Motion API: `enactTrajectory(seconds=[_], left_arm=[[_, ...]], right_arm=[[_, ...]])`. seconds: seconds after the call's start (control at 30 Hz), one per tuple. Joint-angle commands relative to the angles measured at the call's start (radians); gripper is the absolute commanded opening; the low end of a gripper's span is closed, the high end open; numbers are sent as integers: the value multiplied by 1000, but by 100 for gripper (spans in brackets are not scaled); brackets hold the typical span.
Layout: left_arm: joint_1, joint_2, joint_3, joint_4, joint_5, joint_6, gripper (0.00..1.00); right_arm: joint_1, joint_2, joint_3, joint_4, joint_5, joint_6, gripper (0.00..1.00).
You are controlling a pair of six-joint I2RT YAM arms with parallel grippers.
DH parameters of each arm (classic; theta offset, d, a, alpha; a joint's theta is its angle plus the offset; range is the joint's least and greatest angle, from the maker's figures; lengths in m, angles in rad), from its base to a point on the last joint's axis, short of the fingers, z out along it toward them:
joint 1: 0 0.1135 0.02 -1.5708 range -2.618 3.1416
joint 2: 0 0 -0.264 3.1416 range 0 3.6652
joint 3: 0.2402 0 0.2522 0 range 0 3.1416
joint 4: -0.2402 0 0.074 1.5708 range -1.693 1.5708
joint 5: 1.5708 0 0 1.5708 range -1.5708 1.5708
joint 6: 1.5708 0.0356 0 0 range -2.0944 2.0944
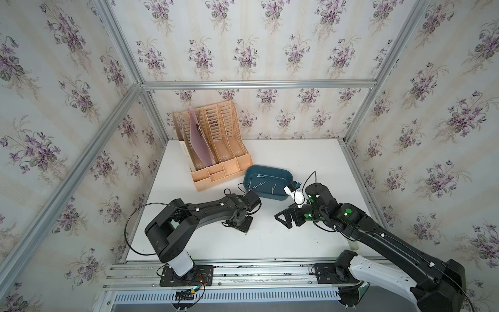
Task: Put the screws on the desktop into the storage box
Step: Pick up the screw from the center of the board.
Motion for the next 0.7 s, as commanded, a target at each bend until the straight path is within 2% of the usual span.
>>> enactTrajectory(seconds=[0.0,0.2,0.67], left_arm=[[-7,17,10,-5,-23,-20,38],[-12,42,11,-5,-18,-22,24],[-12,49,14,-6,-8,-14,2]], right_arm=[[-2,3,3,23,3,-11,100],[0,8,5,23,4,-15,100],[0,-3,7,21,14,-14,100]])
